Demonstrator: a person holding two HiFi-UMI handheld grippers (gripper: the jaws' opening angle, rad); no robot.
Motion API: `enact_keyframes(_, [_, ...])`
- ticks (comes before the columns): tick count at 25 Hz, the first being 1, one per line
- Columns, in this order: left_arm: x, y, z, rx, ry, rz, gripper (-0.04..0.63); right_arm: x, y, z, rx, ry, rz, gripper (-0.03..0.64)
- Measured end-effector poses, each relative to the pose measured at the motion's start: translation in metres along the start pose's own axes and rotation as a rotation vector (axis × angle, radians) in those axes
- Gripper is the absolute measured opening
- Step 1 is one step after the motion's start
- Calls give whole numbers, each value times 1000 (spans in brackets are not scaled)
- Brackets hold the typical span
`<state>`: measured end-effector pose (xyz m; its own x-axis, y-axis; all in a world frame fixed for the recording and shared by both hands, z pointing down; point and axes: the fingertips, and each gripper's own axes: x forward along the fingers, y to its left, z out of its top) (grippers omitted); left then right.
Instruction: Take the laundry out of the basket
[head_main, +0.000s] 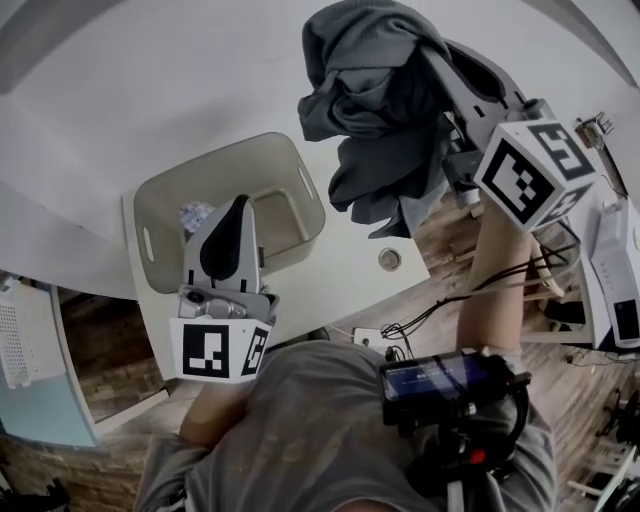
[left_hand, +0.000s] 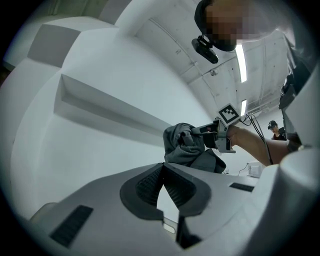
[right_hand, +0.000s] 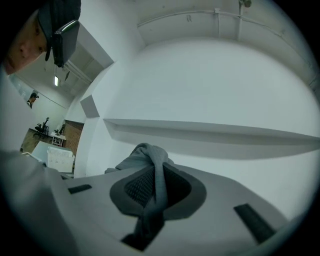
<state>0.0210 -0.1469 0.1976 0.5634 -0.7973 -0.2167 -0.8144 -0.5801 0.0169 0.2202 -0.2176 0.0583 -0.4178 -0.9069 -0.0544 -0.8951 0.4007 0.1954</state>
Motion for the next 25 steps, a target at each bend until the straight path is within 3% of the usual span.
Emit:
enact_keyframes(11, [-28, -6, -20, 25, 30, 36, 8, -32, 31, -128, 91, 77, 23, 41])
enact_keyframes(25, [-14, -9, -23, 68, 99, 58, 8, -43, 38, -261, 186, 226, 8, 41])
